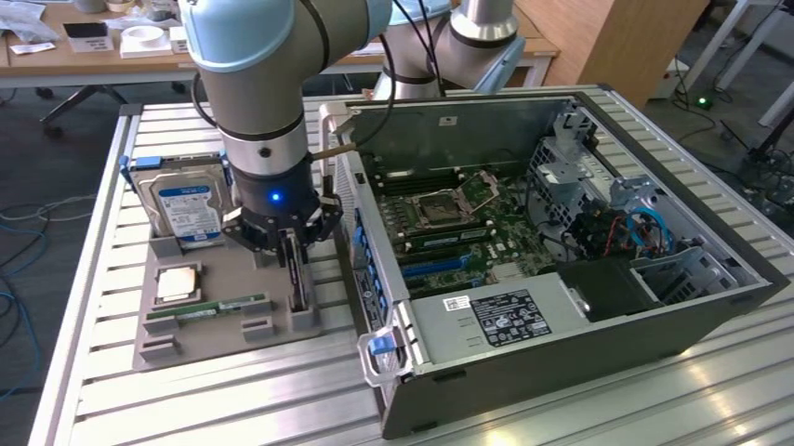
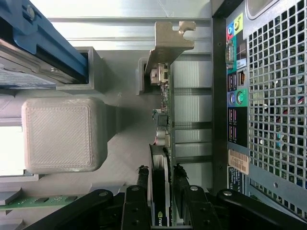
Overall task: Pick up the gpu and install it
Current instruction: 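Pick up the gpu and move the gpu toward the slot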
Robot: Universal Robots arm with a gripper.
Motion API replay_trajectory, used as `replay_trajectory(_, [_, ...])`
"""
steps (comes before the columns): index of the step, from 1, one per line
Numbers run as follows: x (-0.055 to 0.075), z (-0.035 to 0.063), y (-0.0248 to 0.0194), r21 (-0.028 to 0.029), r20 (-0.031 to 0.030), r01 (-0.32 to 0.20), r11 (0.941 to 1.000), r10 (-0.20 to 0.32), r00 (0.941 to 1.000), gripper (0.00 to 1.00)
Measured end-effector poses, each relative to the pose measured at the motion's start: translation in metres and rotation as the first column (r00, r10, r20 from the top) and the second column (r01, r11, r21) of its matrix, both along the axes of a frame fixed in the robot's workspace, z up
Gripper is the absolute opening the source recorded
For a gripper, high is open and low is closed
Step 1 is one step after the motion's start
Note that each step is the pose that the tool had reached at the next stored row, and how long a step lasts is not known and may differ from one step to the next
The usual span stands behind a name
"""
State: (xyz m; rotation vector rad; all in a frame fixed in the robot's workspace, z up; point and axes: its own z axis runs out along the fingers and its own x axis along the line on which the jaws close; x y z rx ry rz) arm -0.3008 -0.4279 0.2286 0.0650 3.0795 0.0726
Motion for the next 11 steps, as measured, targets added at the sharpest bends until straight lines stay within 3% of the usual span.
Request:
replay_trajectory(8, [0.0000,0.0000,0.0000,0.0000,0.0000,0.000,1.0000,0.000,1.0000,0.35])
replay_trajectory(10, [0.0000,0.0000,0.0000,0.0000,-0.0002,0.000,1.0000,0.000,1.0000,0.33])
replay_trajectory(11, [0.0000,0.0000,0.0000,-0.0001,0.0000,0.000,1.0000,0.000,1.0000,0.27])
